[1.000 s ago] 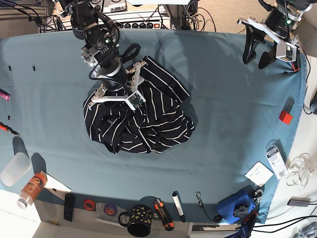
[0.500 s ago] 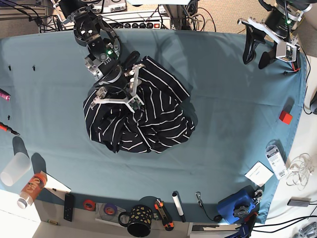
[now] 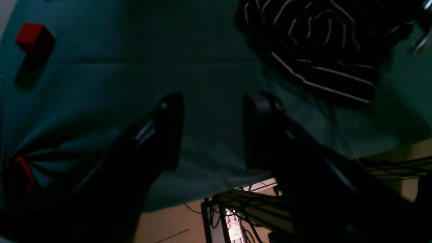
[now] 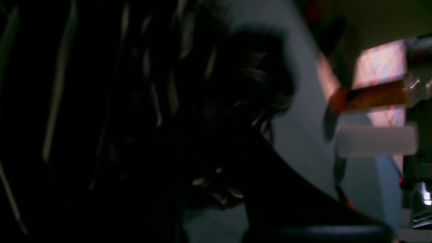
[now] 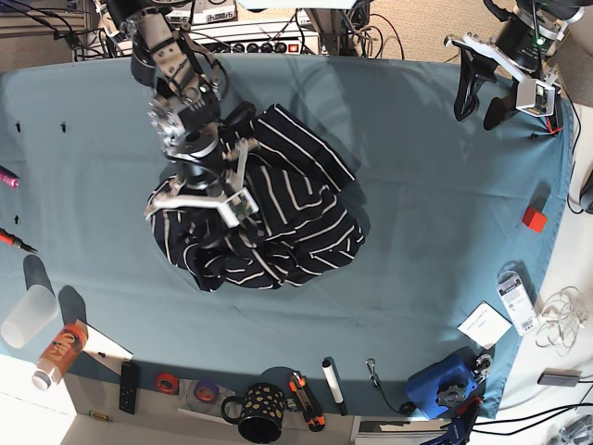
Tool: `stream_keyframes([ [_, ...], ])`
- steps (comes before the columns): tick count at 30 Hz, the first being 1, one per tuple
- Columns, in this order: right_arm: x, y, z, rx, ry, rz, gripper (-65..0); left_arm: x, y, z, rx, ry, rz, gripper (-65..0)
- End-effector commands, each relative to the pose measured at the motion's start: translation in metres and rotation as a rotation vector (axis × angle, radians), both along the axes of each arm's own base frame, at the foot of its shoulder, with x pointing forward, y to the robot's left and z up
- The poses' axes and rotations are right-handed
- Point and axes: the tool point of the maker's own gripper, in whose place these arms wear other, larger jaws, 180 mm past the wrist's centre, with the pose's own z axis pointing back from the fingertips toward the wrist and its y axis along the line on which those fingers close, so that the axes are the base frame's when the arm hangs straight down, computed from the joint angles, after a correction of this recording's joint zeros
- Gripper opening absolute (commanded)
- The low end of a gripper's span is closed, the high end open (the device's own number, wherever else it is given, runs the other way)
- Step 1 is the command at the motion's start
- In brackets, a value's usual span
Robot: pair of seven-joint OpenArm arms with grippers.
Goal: Layout the t-shirt on the table in an organized manner, then fold the t-shirt properly
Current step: 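Lift and drag the shirt edge away from the pile with the right gripper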
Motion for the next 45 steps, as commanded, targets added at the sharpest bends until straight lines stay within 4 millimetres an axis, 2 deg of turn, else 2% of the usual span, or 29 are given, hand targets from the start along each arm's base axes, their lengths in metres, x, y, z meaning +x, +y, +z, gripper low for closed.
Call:
stream_keyframes([
  [1,0.009,-0.006,0.026,0.018,-0.095,-0.020,-65.0,0.002,-0.001,0.010,-0.009,-0.037,-0.005,-36.0],
  [4,0.015,-0.029,0.046,0.023,-0.159,-0.085,-65.0,0.002,-0.001,0.010,-0.008,-0.036,-0.006,-36.0],
  [10,0.024,-0.087,0.069,0.115,-0.222,-0.227,-65.0,0.001,-0.004,0.010,-0.007,-0.041,-0.023,-36.0],
  [17,0.020,-0.148,0.087,0.219,-0.269,-0.376,-65.0,-0.004,-0.019,0.013,0.005,-0.066,-0.130,-36.0],
  [20,0.019,-0.172,0.073,0.247,-0.234,-0.449,-65.0,-0.004,-0.019,0.013,0.005,-0.066,-0.130,-36.0],
  [24,0.018,-0.198,0.032,0.295,-0.135,-0.529,-65.0,-0.004,-0.022,0.013,-0.002,-0.066,-0.137,-36.0],
  [27,0.022,-0.210,0.010,0.290,-0.126,-0.540,-65.0,-0.005,-0.039,0.005,-0.008,-0.047,-0.188,-36.0],
  [31,0.033,-0.222,-0.006,0.308,-0.115,-0.565,-65.0,0.000,-0.076,-0.016,0.055,-0.006,-0.295,-36.0],
  [34,0.044,-0.234,-0.009,0.317,-0.113,-0.599,-65.0,0.020,-0.094,-0.018,0.083,-0.021,-0.275,-36.0],
  [36,0.049,-0.248,-0.003,0.307,-0.133,-0.636,-65.0,0.031,-0.107,-0.014,0.091,-0.047,-0.281,-36.0],
  [39,0.052,-0.279,0.008,0.316,-0.173,-0.705,-65.0,0.040,-0.123,-0.011,0.122,-0.077,-0.311,-36.0],
  [42,0.048,-0.317,0.017,0.304,-0.192,-0.778,-65.0,0.041,-0.131,-0.012,0.143,-0.078,-0.314,-36.0],
  [45,0.043,-0.349,0.013,0.287,-0.163,-0.835,-65.0,0.040,-0.135,-0.012,0.142,-0.078,-0.319,-36.0],
])
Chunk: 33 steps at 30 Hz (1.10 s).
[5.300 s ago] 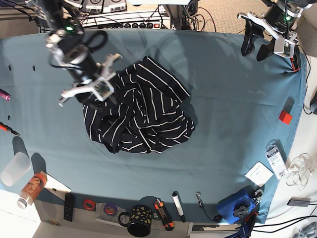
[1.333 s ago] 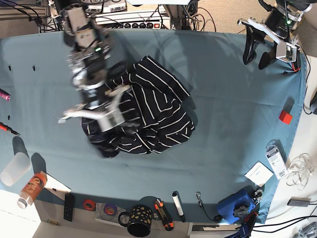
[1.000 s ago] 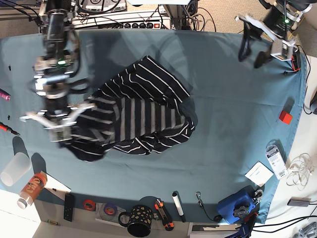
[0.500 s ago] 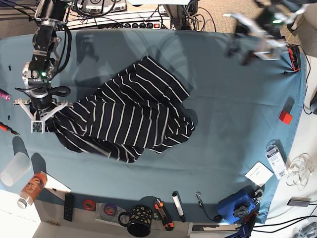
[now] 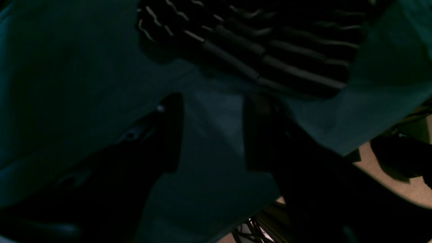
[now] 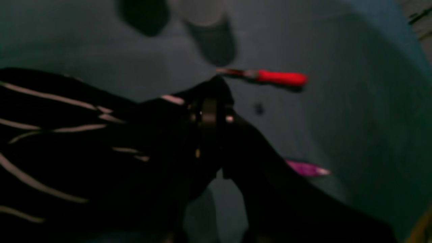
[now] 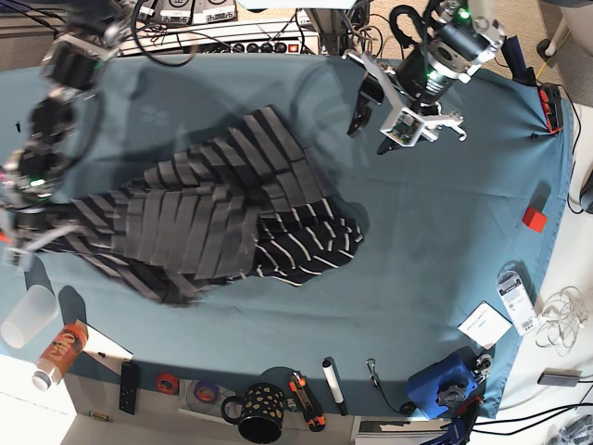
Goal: Layout the t-shirt on the table in an organized manner, then fold the t-shirt properly
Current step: 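Lift and drag the shirt edge away from the pile with the right gripper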
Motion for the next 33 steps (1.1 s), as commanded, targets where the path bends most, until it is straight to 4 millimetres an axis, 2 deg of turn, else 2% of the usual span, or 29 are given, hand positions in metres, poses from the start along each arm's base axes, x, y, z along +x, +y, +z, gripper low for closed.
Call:
stream_keyframes([
  [1,0.005,-0.014,0.019,-0.026,-0.041,-0.007,-65.0,0.002,-0.002,0.011,-0.024,-0.037,0.001,-36.0],
  [4,0.000,-0.022,0.003,0.018,0.011,0.010,-65.0,0.003,-0.002,0.012,-0.026,-0.040,0.001,-36.0],
  [7,-0.004,-0.020,-0.010,0.038,0.063,0.035,-65.0,0.003,-0.003,0.012,-0.029,-0.044,0.002,-36.0],
  [11,-0.009,-0.018,-0.018,0.058,0.118,0.037,-65.0,0.003,-0.003,0.012,-0.029,-0.044,0.002,-36.0],
  [15,-0.020,-0.024,-0.021,0.062,0.183,0.004,-65.0,0.003,-0.003,0.012,-0.029,-0.044,0.001,-36.0],
  [18,-0.027,-0.034,-0.007,0.038,0.216,-0.019,-65.0,0.003,-0.003,0.012,-0.029,-0.044,0.001,-36.0],
  [21,-0.029,-0.044,0.016,0.001,0.219,-0.017,-64.7,0.003,-0.003,0.012,-0.029,-0.044,0.002,-36.0],
  [25,-0.024,-0.050,0.042,0.008,0.178,0.023,-47.8,0.003,-0.003,0.012,-0.029,-0.044,0.002,-36.0],
  [27,-0.022,-0.050,0.047,0.022,0.158,0.033,-42.7,0.003,-0.003,0.013,-0.030,-0.045,0.002,-36.0],
  [33,-0.026,-0.051,0.048,0.024,0.179,0.022,-42.7,0.003,-0.003,0.013,-0.031,-0.048,0.001,-36.0],
])
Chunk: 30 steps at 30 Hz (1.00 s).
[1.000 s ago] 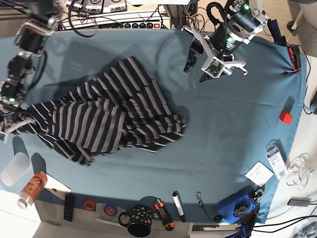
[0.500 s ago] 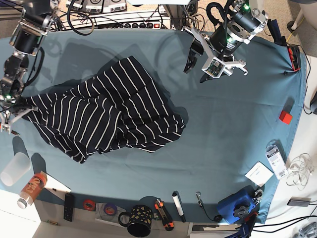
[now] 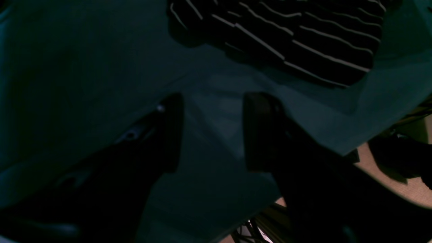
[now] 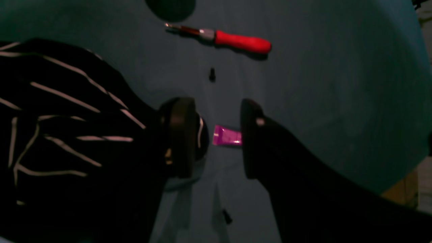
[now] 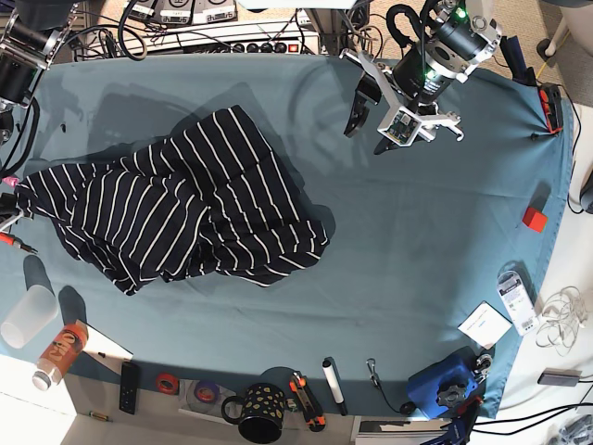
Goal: Layout the t-shirt on the table in an organized manner, then fold the t-shirt properly
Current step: 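Lift and drag the shirt edge away from the pile with the right gripper, then regrasp the shirt edge with the right gripper and pull it outward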
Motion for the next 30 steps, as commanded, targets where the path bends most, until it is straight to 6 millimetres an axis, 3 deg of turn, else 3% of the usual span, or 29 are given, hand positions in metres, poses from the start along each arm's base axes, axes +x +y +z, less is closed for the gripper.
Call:
stream_keyframes([
  [1,0.008,-0.007,0.030,-0.047,-0.058,0.007,-42.7,0.002,-0.002,0.011,-0.025,-0.040,0.003,-36.0],
  [4,0.024,0.017,0.046,-0.004,-0.134,0.099,-42.7,0.002,-0.002,0.011,-0.025,-0.040,0.003,-36.0],
  [9,0.053,0.113,0.078,0.105,-0.260,0.507,-42.7,0.003,-0.002,0.011,-0.026,-0.040,0.003,-36.0],
  [12,0.058,0.154,0.085,0.149,-0.317,0.648,-42.7,0.003,-0.002,0.011,-0.026,-0.040,0.003,-36.0],
  [14,0.060,0.171,0.077,0.187,-0.323,0.684,-42.7,0.003,-0.002,0.012,-0.026,-0.040,0.003,-36.0],
  [19,0.063,0.209,0.032,0.171,-0.159,0.766,-42.7,0.003,-0.002,0.012,-0.026,-0.041,0.003,-36.0],
  [22,0.069,0.235,0.016,0.129,-0.124,0.843,-42.7,0.003,-0.002,0.012,-0.026,-0.041,0.003,-36.0],
  [30,0.071,0.256,-0.028,-0.008,0.013,0.803,-42.7,0.003,-0.002,0.011,-0.026,-0.040,0.003,-36.0],
])
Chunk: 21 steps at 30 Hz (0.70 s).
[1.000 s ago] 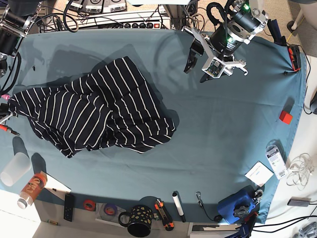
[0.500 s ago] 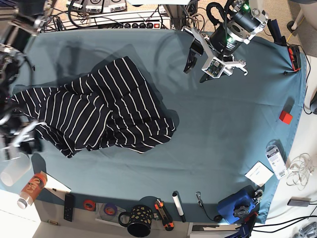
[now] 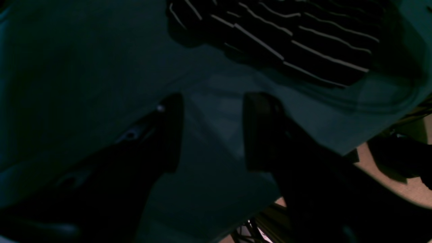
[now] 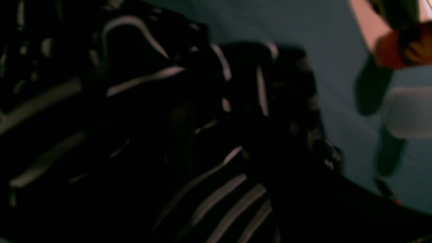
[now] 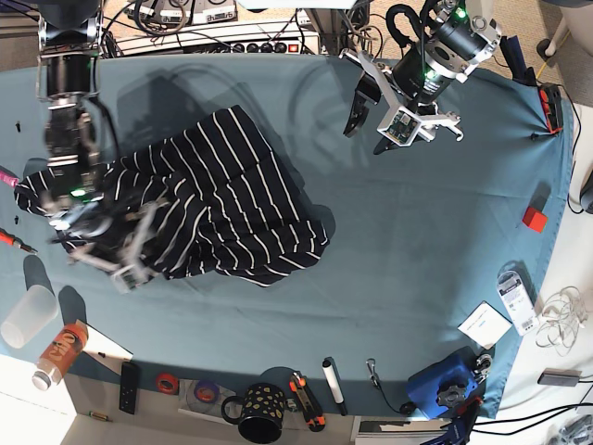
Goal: Layout the t-shirt on the table in an organized manner, then fold the t-shirt properly
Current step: 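Regrasp the shirt edge with the right gripper and pull it outward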
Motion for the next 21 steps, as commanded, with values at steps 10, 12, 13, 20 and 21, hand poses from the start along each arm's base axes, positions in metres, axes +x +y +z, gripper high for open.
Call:
stream_keyframes([
  [10,0.005,-0.028,0.011,-0.140,-0.019,-0.111,-65.0,0.003,-0.002,0.012,-0.026,-0.040,0.003,-36.0],
  [12,0.004,-0.029,0.011,-0.144,-0.013,-0.115,-65.0,0.003,-0.002,0.012,-0.026,-0.041,0.003,-36.0],
  [13,0.004,-0.028,0.012,-0.146,-0.014,-0.114,-65.0,0.003,-0.002,0.012,-0.028,-0.043,0.003,-36.0],
  [20,0.005,-0.011,0.042,-0.156,-0.085,-0.075,-65.0,0.003,-0.002,0.012,-0.027,-0.043,0.003,-36.0],
  [21,0.004,-0.008,0.047,-0.159,-0.099,-0.068,-65.0,0.003,-0.002,0.012,-0.027,-0.043,0.003,-36.0],
])
